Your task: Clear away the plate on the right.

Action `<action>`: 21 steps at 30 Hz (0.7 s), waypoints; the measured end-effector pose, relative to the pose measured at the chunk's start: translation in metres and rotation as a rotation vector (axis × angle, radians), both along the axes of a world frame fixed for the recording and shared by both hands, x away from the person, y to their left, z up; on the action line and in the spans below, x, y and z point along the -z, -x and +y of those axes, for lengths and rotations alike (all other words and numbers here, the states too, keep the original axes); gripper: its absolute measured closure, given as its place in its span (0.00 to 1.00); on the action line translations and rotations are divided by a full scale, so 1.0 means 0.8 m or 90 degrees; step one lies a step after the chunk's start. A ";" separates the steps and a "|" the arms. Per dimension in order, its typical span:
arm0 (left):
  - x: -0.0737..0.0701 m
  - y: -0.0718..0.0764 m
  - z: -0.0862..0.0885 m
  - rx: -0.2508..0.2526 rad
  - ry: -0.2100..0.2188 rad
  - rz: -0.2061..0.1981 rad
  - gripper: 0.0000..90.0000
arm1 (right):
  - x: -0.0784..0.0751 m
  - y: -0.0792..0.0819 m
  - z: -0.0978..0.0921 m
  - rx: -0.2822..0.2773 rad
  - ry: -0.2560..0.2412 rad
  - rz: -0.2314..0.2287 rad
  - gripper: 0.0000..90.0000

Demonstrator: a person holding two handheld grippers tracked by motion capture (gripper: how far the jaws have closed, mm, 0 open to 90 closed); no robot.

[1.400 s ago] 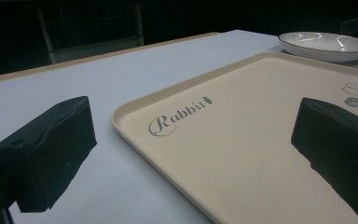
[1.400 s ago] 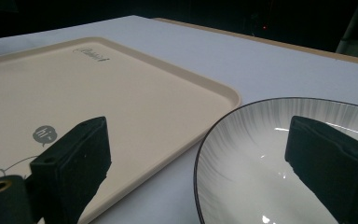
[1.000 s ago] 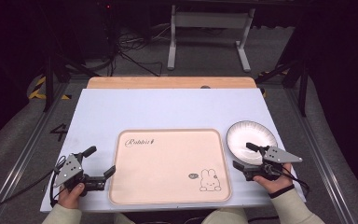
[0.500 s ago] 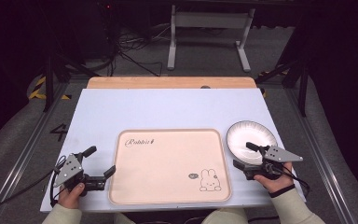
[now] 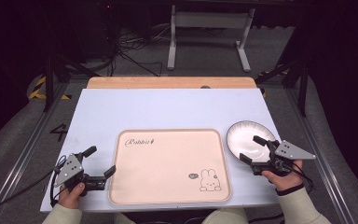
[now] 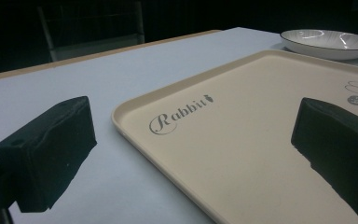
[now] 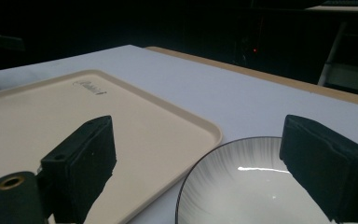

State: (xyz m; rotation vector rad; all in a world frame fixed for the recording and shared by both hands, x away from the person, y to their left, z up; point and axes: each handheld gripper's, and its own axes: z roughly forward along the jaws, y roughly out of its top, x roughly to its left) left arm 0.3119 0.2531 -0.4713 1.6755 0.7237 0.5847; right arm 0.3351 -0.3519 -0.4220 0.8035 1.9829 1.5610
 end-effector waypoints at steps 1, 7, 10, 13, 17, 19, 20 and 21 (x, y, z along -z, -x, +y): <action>0.000 0.000 0.000 -0.001 0.002 -0.001 0.00 | -0.002 0.001 -0.001 0.000 -0.001 -0.002 0.12; 0.001 -0.001 0.000 -0.001 0.005 -0.001 0.00 | -0.005 0.000 -0.003 0.005 0.007 0.002 0.12; 0.000 -0.001 0.000 0.001 0.003 -0.001 0.00 | -0.006 0.000 -0.004 0.009 0.012 0.005 0.11; 0.000 -0.001 0.000 0.001 0.004 -0.001 0.00 | -0.007 -0.005 -0.008 0.019 0.038 0.021 0.09; 0.000 -0.001 0.000 0.001 0.004 -0.001 0.00 | -0.008 -0.009 -0.011 0.032 0.048 0.030 0.09; 0.000 -0.001 0.000 0.002 0.004 -0.001 0.00 | -0.010 -0.011 -0.013 0.037 0.048 0.034 0.09; 0.000 -0.001 0.000 0.001 0.003 0.000 0.00 | -0.011 -0.013 -0.014 0.038 0.049 0.035 0.09; 0.000 -0.001 0.000 0.001 0.004 0.000 0.00 | -0.012 -0.015 -0.016 0.045 0.052 0.038 0.09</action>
